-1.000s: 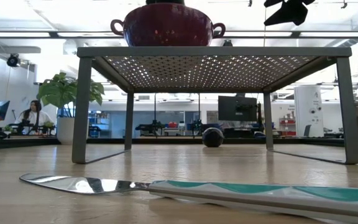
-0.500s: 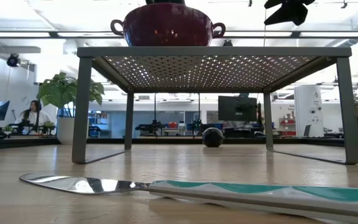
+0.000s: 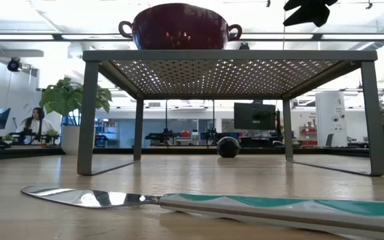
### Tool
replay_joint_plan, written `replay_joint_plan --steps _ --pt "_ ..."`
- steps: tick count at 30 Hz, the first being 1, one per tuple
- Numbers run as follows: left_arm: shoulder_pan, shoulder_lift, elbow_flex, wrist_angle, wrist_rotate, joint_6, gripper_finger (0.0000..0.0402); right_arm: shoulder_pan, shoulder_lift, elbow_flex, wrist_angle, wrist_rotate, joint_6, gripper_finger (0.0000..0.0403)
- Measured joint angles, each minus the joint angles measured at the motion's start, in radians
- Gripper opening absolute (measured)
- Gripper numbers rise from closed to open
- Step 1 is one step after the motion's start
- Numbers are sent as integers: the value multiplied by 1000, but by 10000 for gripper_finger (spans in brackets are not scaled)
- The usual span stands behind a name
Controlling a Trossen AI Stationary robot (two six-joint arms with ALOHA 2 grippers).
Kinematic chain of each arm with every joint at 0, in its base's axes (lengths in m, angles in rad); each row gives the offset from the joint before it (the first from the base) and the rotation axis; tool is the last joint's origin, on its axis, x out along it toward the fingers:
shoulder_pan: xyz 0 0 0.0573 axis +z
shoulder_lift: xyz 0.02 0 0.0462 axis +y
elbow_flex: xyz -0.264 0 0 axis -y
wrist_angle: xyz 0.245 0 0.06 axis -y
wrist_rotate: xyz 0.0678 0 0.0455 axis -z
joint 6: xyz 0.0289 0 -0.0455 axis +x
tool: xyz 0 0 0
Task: Pick & Place Fruit
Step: Put the plum into the purple strainer bowl
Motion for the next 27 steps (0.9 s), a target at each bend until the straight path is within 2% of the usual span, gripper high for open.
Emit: replay_joint_plan --steps 5,10,15,20,27 --pt "-91 -102 -101 118 -125 -7 342 0 1 0 7 1 -19 260" --pt "-170 -224 -290 299 -211 2 342 0 15 0 9 0 -2 249" --pt "-203 -365 -527 519 -218 0 342 -30 66 0 6 -13 48 247" --pt "-206 -497 -757 699 -214 -10 342 -117 143 43 -4 -100 39 254" --pt "-208 -670 -957 776 -215 -127 342 -278 294 189 -114 -142 -6 249"
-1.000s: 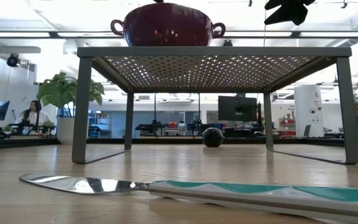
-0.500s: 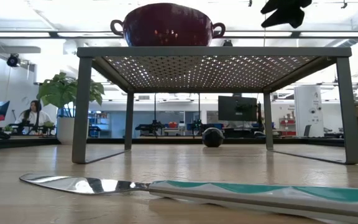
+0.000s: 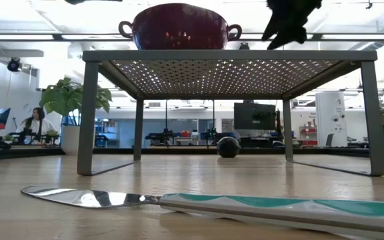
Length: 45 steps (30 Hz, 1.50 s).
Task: Pick & Place Fruit
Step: Put the plum into the purple strainer bowl
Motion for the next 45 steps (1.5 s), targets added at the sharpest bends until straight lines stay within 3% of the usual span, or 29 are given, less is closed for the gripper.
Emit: replay_joint_plan --steps 5,10,13,26,41,45 --pt "-11 -97 -82 37 0 -24 342 -110 145 85 -73 -14 5 237" --pt "-22 -141 -162 110 1 -26 342 -203 289 128 -95 -156 -7 242" --pt "-32 -148 -198 128 3 -26 342 -226 362 135 -90 -179 -10 260" --pt "-36 -148 -207 158 3 -10 342 -227 549 159 9 -148 -54 366" --pt "-36 -148 -207 212 2 24 342 -151 679 148 106 -142 -59 344" --pt "-36 -147 -207 212 2 20 342 -125 695 146 130 -65 -58 339"
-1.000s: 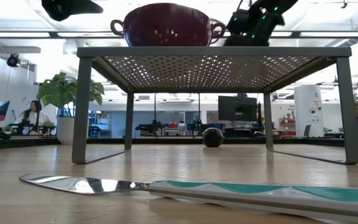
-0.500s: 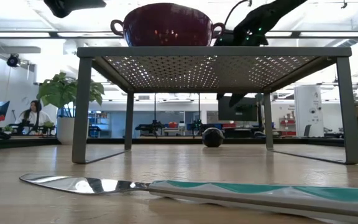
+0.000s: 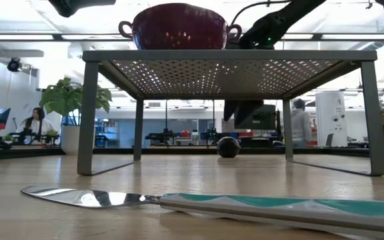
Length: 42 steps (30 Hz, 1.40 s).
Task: Pick & Place Fruit
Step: Put the plum into the purple strainer bowl
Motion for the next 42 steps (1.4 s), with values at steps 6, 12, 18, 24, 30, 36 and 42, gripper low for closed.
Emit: replay_joint_plan --steps 6,12,18,24,30,36,42 --pt "0 0 0 5 0 -43 342 9 10 0 15 32 1 349" --pt "0 0 0 5 1 -107 342 15 10 -7 53 33 -9 362" --pt "0 0 0 24 0 -119 342 16 13 -13 71 64 -22 363" --pt "0 1 0 51 0 -120 342 16 74 -13 79 78 -21 363" --pt "0 1 0 50 0 -119 342 23 159 -13 94 75 -33 363" --pt "0 1 0 49 0 -109 342 28 225 -11 128 77 -43 364" --pt "0 1 0 48 0 -108 342 34 237 -7 106 73 -63 363"
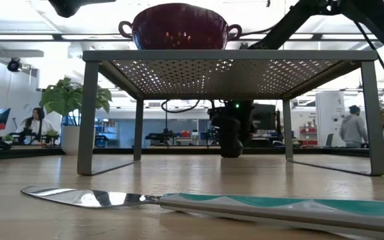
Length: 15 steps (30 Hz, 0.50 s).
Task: Pick & Place Fruit
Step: Put the plum into the purple strainer bowl
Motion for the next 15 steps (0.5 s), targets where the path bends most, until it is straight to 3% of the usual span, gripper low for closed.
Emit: replay_joint_plan --steps 7,15 --pt "0 0 0 0 0 -3 342 10 -19 -2 -44 1 -12 356" --pt "0 0 -1 0 0 -5 342 10 -21 -4 -44 0 -24 305"
